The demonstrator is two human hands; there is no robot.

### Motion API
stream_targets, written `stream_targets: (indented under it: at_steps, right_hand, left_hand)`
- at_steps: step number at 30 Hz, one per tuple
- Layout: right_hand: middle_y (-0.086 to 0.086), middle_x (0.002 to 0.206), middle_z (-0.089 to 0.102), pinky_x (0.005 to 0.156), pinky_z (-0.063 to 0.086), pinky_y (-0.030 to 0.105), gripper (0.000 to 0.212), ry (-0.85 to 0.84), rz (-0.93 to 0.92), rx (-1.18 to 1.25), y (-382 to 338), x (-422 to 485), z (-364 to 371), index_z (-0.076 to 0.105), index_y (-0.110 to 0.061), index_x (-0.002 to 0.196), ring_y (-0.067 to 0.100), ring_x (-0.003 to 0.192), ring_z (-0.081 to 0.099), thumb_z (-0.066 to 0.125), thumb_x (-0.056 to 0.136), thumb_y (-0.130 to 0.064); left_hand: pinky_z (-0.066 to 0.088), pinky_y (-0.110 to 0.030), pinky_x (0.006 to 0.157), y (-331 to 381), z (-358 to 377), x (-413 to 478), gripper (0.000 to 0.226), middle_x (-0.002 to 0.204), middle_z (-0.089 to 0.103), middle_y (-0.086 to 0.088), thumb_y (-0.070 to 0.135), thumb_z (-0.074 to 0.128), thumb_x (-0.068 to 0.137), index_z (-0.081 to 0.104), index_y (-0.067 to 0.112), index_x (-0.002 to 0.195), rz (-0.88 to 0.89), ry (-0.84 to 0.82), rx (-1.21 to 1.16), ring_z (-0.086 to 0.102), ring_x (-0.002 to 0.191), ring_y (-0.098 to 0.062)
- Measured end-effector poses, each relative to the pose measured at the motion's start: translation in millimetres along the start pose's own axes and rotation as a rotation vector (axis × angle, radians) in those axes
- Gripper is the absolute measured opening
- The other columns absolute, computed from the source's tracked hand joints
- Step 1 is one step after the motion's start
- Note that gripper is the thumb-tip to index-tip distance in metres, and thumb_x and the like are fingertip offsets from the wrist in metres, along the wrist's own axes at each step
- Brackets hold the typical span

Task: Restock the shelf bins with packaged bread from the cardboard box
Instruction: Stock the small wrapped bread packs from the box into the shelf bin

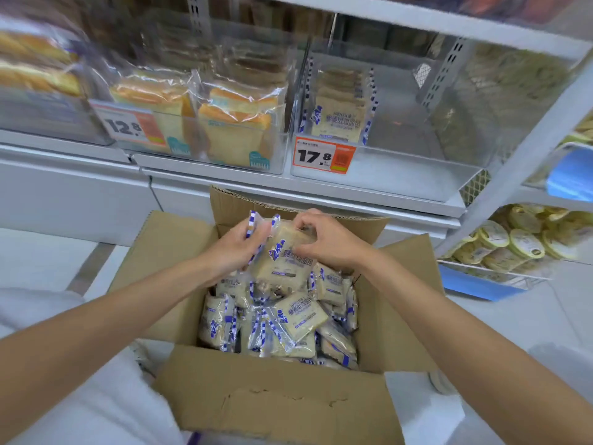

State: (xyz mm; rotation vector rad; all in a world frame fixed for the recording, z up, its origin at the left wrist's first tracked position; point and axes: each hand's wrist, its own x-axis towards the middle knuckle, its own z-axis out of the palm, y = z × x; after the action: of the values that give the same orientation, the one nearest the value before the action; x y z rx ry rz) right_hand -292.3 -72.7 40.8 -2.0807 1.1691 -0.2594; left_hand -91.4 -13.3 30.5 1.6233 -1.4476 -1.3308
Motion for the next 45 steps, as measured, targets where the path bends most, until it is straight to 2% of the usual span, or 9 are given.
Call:
stream_targets:
  at_steps: [2, 6, 8, 11, 14, 18, 24, 39, 45]
  right_hand:
    - [-0.001, 0.116, 0.052, 0.094, 0.046, 0.037, 0.031, 0.071, -0.018, -0.007, -16.4, -2.3, -12.6, 0.053, -0.021, 0.104, 0.016, 0.107, 0.054, 0.073, 0.081, -0.027]
    - [-0.001, 0.142, 0.045, 0.105, 0.035, 0.036, 0.105, 0.152, -0.043, -0.061, -48.7, -12.5, -52.3, 0.008, -0.040, 0.151, 0.017, 0.126, 0.044, 0.078, 0.072, -0.044]
    - [-0.001, 0.137, 0.054, 0.105, 0.034, 0.036, 0.088, 0.201, -0.139, -0.281, -62.4, -12.5, -77.3, 0.027, -0.028, 0.150, 0.018, 0.123, 0.048, 0.075, 0.078, -0.042]
    - [-0.002, 0.104, 0.064, 0.084, 0.037, 0.036, 0.045, 0.443, -0.283, -0.529, -73.1, -7.2, -122.7, 0.058, -0.024, 0.116, 0.022, 0.100, 0.057, 0.069, 0.079, -0.047]
    - [0.001, 0.102, 0.060, 0.081, 0.029, 0.035, 0.048, 0.638, -0.259, -0.718, -64.1, 2.8, -169.2, 0.056, -0.023, 0.117, 0.025, 0.098, 0.055, 0.066, 0.079, -0.051]
    - [0.007, 0.117, 0.057, 0.097, 0.028, 0.039, 0.057, 0.572, -0.074, -0.814, -40.7, 36.0, -201.0, 0.050, -0.020, 0.129, 0.029, 0.110, 0.050, 0.067, 0.083, -0.049]
    - [0.014, 0.146, 0.042, 0.109, 0.029, 0.044, 0.089, 0.125, 0.223, -0.822, 5.9, 120.2, -175.1, 0.028, -0.029, 0.150, 0.034, 0.132, 0.040, 0.067, 0.078, -0.062]
    - [0.001, 0.148, 0.041, 0.109, 0.032, 0.042, 0.099, 0.269, -0.022, -0.999, 10.2, 137.8, -167.0, 0.031, -0.026, 0.146, 0.027, 0.132, 0.042, 0.078, 0.066, -0.059]
    - [0.003, 0.151, 0.042, 0.112, 0.034, 0.042, 0.103, 0.265, 0.054, -0.759, -13.2, 114.9, -182.9, 0.032, -0.028, 0.149, 0.026, 0.135, 0.041, 0.066, 0.066, -0.077]
  left_hand:
    - [0.043, -0.016, 0.070, 25.7, -4.6, -3.9, 0.026, 0.090, 0.056, 0.015, 0.040, 0.068, 0.086, 0.049, 0.029, 0.099, 0.086, 0.033, 0.080, 0.054, 0.077, 0.006]
    - [0.039, -0.008, 0.059, 72.3, -22.7, -3.4, 0.021, 0.078, 0.059, 0.017, 0.028, 0.074, 0.084, 0.053, 0.029, 0.089, 0.278, 0.124, 0.097, 0.055, 0.058, 0.014]
    - [0.039, -0.007, 0.060, 97.4, -27.0, 3.1, 0.022, 0.084, 0.059, 0.018, 0.029, 0.073, 0.084, 0.054, 0.027, 0.096, 0.371, 0.128, 0.143, 0.057, 0.065, 0.015]
    - [0.043, -0.013, 0.078, 131.6, -37.7, 21.8, 0.065, 0.105, 0.057, 0.016, 0.044, 0.077, 0.074, 0.046, 0.021, 0.126, 0.522, 0.123, 0.232, 0.057, 0.095, -0.001]
    - [0.037, -0.031, 0.109, 147.4, -55.9, 56.8, 0.093, 0.141, 0.047, 0.005, 0.052, 0.077, 0.072, 0.033, 0.018, 0.147, 0.622, 0.278, 0.536, 0.043, 0.130, -0.014]
    - [0.021, -0.045, 0.119, 144.2, -64.1, 102.7, 0.073, 0.158, 0.029, -0.005, 0.052, 0.055, 0.091, 0.027, 0.021, 0.152, 0.651, 0.426, 0.936, 0.026, 0.145, -0.023]
    - [0.018, -0.041, 0.117, 109.6, -63.7, 141.4, 0.063, 0.160, 0.024, 0.001, 0.052, 0.034, 0.099, 0.016, 0.028, 0.155, 0.662, 0.428, 1.093, 0.022, 0.147, -0.018]
    - [0.025, -0.037, 0.111, 102.4, -62.3, 146.7, 0.065, 0.154, 0.038, 0.001, 0.057, 0.026, 0.095, 0.026, 0.026, 0.152, 0.738, 0.486, 1.085, 0.034, 0.142, -0.018]
    - [0.028, -0.042, 0.111, 117.8, -59.5, 128.4, 0.065, 0.153, 0.037, -0.005, 0.047, 0.055, 0.093, 0.034, 0.022, 0.150, 0.691, 0.503, 1.045, 0.035, 0.140, -0.024]
